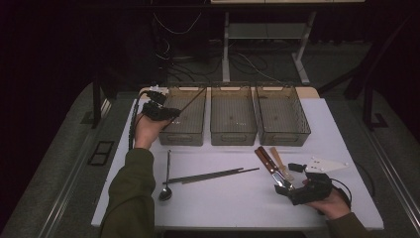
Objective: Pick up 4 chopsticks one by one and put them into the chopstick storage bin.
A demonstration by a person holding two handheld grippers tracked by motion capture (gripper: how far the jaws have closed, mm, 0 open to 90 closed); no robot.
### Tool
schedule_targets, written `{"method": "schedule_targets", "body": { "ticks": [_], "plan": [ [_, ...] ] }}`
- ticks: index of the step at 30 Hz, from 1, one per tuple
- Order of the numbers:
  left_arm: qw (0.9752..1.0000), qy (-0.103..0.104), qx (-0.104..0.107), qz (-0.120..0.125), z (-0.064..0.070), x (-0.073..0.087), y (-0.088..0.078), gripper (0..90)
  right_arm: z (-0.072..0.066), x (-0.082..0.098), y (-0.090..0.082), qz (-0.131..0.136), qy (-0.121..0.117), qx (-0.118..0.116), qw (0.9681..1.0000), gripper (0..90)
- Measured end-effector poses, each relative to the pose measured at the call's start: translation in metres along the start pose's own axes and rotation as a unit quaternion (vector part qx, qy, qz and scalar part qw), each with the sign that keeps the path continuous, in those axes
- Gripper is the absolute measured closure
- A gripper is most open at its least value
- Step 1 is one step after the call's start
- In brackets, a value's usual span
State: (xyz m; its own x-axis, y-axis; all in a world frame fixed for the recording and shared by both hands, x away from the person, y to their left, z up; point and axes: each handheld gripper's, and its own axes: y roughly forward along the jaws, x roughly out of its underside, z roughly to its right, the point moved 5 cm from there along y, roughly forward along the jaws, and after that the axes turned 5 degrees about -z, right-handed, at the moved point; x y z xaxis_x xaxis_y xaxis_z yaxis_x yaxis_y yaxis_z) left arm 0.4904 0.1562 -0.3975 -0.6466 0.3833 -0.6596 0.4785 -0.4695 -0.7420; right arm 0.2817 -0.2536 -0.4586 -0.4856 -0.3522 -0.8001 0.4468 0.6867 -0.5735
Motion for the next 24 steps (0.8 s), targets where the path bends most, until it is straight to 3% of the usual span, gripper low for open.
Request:
{"method": "schedule_targets", "body": {
  "ticks": [9,16,24],
  "plan": [
    [0.9988,-0.024,-0.042,-0.010,-0.012,0.004,0.016,83.5,0.000,0.000,-0.001,0.004,-0.003,-0.002,1.0000,2.4],
    [0.9977,-0.028,-0.053,-0.033,-0.015,0.008,0.024,83.5,0.000,0.000,-0.001,0.002,0.000,-0.003,1.0000,2.4],
    [0.9968,-0.041,-0.046,-0.051,-0.012,0.010,0.031,83.3,-0.001,-0.001,-0.001,0.003,-0.002,-0.004,1.0000,2.4]
  ]
}}
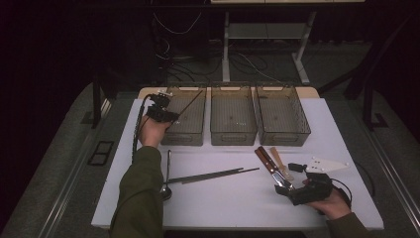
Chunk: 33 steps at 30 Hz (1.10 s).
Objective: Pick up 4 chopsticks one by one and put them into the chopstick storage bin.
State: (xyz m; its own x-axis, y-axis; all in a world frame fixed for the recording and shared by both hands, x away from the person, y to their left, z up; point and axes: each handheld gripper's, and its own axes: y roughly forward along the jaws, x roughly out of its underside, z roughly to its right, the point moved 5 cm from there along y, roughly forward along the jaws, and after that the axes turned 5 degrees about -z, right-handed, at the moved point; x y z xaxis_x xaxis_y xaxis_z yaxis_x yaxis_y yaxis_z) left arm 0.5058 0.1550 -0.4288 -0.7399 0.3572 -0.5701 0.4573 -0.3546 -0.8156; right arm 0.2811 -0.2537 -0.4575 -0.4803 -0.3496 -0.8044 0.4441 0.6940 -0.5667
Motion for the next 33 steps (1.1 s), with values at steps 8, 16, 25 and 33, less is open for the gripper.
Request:
{"method": "schedule_targets", "body": {
  "ticks": [8,16,25,33],
  "plan": [
    [0.9999,0.011,0.007,-0.006,0.002,0.001,0.002,73.8,-0.001,0.000,0.000,0.001,0.000,-0.001,1.0000,2.4],
    [0.9990,0.016,0.027,0.032,0.007,-0.005,-0.008,61.4,0.000,0.000,0.000,0.002,-0.002,0.000,1.0000,2.4],
    [0.9968,0.046,0.056,0.035,0.018,-0.004,-0.021,47.2,-0.001,0.000,-0.001,0.000,0.001,0.001,1.0000,2.4],
    [0.9908,0.101,0.076,0.049,0.037,0.000,-0.037,36.6,-0.001,0.000,-0.001,0.001,0.001,0.002,1.0000,2.4]
  ]
}}
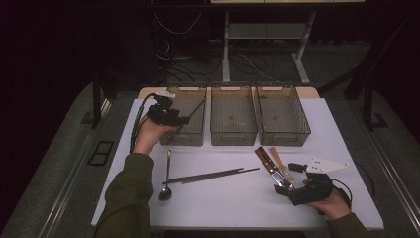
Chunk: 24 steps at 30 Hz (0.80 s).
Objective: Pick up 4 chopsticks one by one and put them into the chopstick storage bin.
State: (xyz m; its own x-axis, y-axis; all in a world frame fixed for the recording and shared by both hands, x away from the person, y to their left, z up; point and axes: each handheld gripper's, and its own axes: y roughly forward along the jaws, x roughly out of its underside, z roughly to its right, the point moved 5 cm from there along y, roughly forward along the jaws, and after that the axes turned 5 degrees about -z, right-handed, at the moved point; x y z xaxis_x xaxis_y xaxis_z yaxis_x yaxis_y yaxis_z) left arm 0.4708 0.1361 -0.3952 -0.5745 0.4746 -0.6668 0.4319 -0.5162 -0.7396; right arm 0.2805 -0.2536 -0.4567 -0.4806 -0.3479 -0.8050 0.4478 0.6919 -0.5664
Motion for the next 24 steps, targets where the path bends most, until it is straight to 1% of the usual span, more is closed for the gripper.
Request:
{"method": "schedule_targets", "body": {
  "ticks": [2,4,5,7,8,9,11,12,19,24],
  "plan": [
    [0.9999,0.006,0.004,0.008,0.006,0.000,-0.003,35.2,0.000,0.000,0.000,0.000,0.000,0.000,1.0000,2.4],
    [0.9998,0.014,0.010,0.010,0.012,0.000,-0.006,33.0,0.000,0.000,0.000,0.000,0.000,0.000,1.0000,2.4],
    [0.9996,0.014,0.014,0.018,0.016,0.000,-0.006,32.2,0.000,0.000,0.000,0.000,0.000,0.001,1.0000,2.4],
    [0.9995,0.016,0.021,0.019,0.022,0.001,-0.009,29.3,0.000,0.000,0.000,0.001,-0.001,0.001,1.0000,2.4],
    [0.9993,0.025,0.023,0.018,0.024,0.002,-0.010,27.9,0.000,0.000,0.000,0.001,-0.001,0.002,1.0000,2.4],
    [0.9993,0.022,0.024,0.019,0.027,0.003,-0.011,26.6,0.000,0.000,0.000,0.002,-0.001,0.002,1.0000,2.4],
    [0.9988,0.032,0.033,0.019,0.033,0.005,-0.013,24.6,0.000,0.000,0.000,0.001,-0.001,0.002,1.0000,2.4],
    [0.9986,0.032,0.037,0.022,0.036,0.006,-0.015,23.7,0.000,0.000,0.000,0.001,-0.001,0.001,1.0000,2.4],
    [0.9965,0.046,0.059,0.037,0.056,0.017,-0.020,19.6,0.000,0.000,0.000,0.001,-0.001,0.002,1.0000,2.4],
    [0.9954,0.057,0.066,0.041,0.070,0.027,-0.024,17.5,0.000,0.000,0.000,0.000,0.002,0.002,1.0000,2.4]
  ]
}}
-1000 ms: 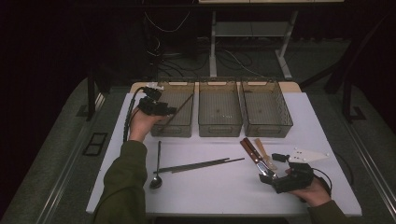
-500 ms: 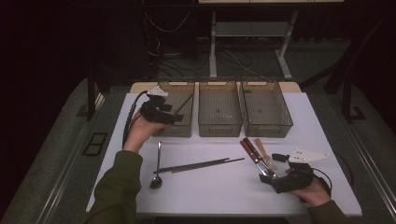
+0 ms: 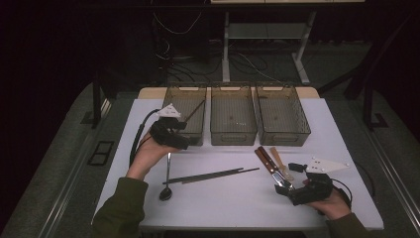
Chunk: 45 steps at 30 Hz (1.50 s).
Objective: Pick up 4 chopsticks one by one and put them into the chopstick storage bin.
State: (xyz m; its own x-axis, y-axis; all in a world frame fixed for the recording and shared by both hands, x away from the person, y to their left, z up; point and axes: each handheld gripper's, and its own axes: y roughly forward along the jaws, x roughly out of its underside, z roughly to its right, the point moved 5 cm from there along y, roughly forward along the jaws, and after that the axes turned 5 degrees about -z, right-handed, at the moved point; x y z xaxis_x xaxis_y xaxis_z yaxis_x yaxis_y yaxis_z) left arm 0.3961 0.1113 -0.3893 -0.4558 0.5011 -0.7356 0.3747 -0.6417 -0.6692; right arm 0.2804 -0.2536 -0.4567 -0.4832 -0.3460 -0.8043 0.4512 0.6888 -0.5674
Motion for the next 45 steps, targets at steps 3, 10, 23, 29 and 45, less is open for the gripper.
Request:
{"method": "schedule_targets", "body": {
  "ticks": [3,10,23,29,45],
  "plan": [
    [0.9999,0.011,0.007,0.003,0.011,0.005,-0.001,17.1,0.000,0.000,0.000,-0.001,0.000,0.000,1.0000,2.4],
    [0.9993,0.034,0.017,0.003,0.035,0.017,0.000,16.5,0.001,0.000,0.001,-0.002,-0.002,0.001,1.0000,2.4],
    [0.9986,0.049,0.013,0.013,0.060,0.049,-0.009,37.1,0.000,0.000,-0.001,0.001,-0.001,0.001,1.0000,2.4],
    [0.9984,0.053,0.022,0.002,0.066,0.063,-0.009,58.0,0.000,0.000,0.000,0.001,-0.003,0.002,1.0000,2.4],
    [0.9930,0.079,0.038,-0.079,0.064,0.094,0.009,88.1,0.000,0.000,-0.001,0.001,-0.004,0.002,1.0000,2.4]
  ]
}}
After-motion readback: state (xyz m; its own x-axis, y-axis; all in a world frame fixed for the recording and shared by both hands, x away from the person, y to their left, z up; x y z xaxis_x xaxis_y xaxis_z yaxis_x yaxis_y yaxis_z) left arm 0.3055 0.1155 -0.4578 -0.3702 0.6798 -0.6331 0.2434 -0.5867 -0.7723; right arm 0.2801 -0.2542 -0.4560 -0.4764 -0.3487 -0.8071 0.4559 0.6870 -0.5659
